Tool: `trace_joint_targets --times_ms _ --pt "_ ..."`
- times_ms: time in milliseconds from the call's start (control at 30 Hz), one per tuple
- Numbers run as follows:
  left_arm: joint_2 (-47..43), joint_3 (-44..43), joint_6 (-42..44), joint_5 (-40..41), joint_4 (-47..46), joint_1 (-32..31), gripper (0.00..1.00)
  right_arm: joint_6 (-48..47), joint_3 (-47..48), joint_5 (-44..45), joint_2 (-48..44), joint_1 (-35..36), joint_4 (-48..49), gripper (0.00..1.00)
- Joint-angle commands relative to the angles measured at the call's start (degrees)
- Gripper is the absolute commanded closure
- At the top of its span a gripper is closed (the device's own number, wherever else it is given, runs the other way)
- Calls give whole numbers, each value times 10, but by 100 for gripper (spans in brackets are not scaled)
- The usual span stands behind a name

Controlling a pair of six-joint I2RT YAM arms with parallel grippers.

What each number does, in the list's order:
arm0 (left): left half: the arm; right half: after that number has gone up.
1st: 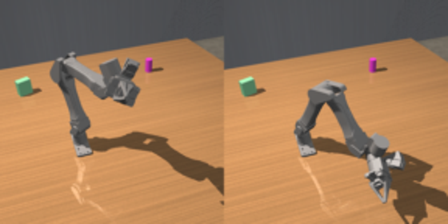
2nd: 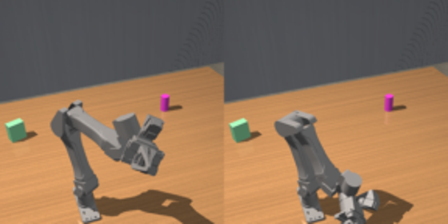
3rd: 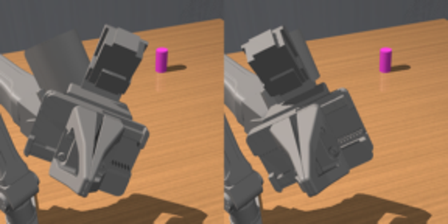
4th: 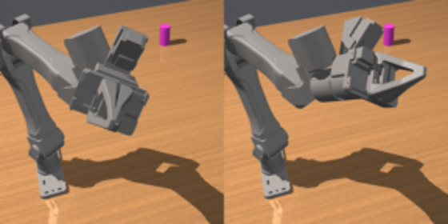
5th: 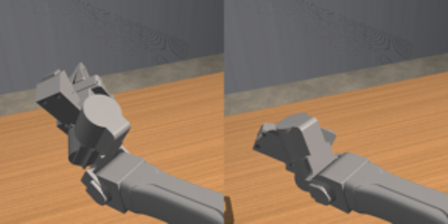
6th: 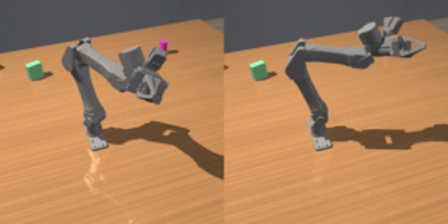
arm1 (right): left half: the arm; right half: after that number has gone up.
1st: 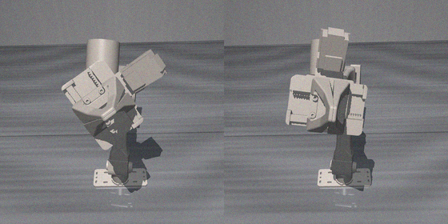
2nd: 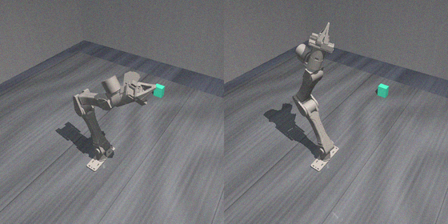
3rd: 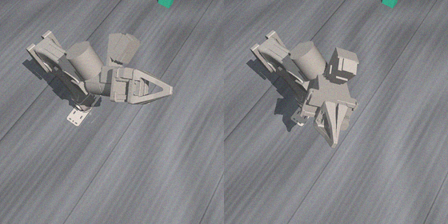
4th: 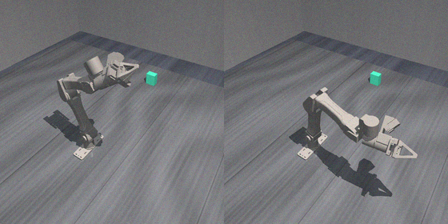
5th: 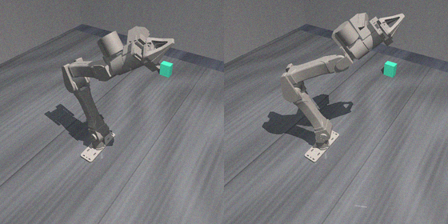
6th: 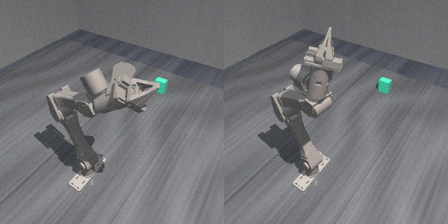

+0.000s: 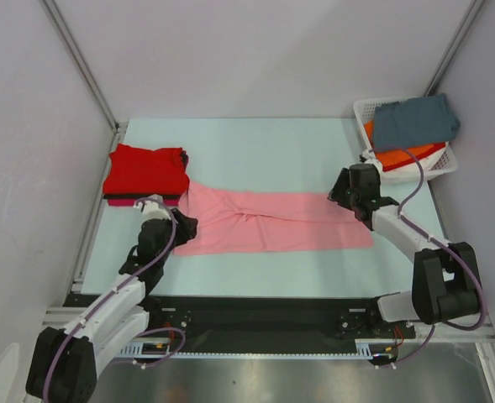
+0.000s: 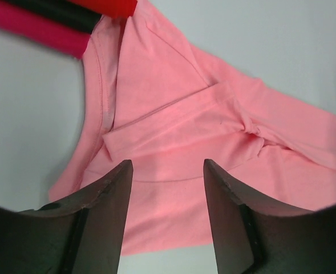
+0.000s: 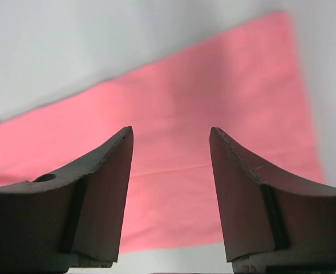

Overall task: Fold and stack the t-shirts
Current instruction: Fold the tshirt

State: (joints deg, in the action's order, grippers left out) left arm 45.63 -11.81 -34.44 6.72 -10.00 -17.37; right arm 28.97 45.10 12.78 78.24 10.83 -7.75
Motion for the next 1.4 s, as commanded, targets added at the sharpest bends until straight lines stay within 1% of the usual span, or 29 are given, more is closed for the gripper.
trace_joint_targets --times_ms 0,33,67,100,133,167,200,233,267,300,333,367,467,500,533,633,767,967,1233,1267,1300,1367 --pt "10 -33 -19 2 -9 -4 42 4 27 -155 29 43 90 41" --pt "23 -46 -19 1 2 -3 42 21 30 -214 45 52 124 41" --pt "58 -75 -20 0 8 -3 41 28 44 -239 62 61 136 41" --pt "75 -92 -20 -2 16 -3 41 34 55 -261 100 85 146 42" --pt "92 -126 -15 -3 20 -3 41 35 68 -294 118 96 162 43" --pt "114 -144 -13 -1 26 -3 40 35 94 -303 135 110 167 44" --pt "151 -163 -9 5 39 -2 40 35 109 -310 172 121 171 44" --pt "174 -200 -6 8 46 -2 40 35 123 -327 188 140 181 46" --pt "241 -257 -5 41 92 -1 39 42 178 -352 236 163 193 47" --pt "242 -257 -5 42 92 -1 39 42 178 -360 255 163 193 47" --pt "255 -287 -2 48 96 -1 39 43 197 -368 270 175 192 49" --pt "269 -300 1 53 104 -1 39 44 228 -376 283 182 190 49" --pt "315 -342 10 66 127 1 37 37 272 -388 330 205 182 50" --pt "327 -353 10 68 139 4 36 35 305 -389 341 211 172 50" --pt "354 -375 9 72 145 6 36 32 321 -390 351 216 163 50" --pt "390 -410 2 83 175 11 37 28 380 -398 400 228 138 51" --pt "399 -412 2 81 168 21 37 26 430 -407 455 241 114 52" --pt "410 -412 -2 62 168 49 37 19 481 -413 497 251 92 53" --pt "389 -403 5 67 168 57 37 9 491 -424 522 263 87 53" --pt "387 -402 7 67 169 57 37 9 493 -428 525 263 87 56" --pt "386 -400 6 66 169 57 37 10 492 -434 526 263 92 62" --pt "380 -398 6 64 167 57 37 13 491 -444 527 263 100 67"
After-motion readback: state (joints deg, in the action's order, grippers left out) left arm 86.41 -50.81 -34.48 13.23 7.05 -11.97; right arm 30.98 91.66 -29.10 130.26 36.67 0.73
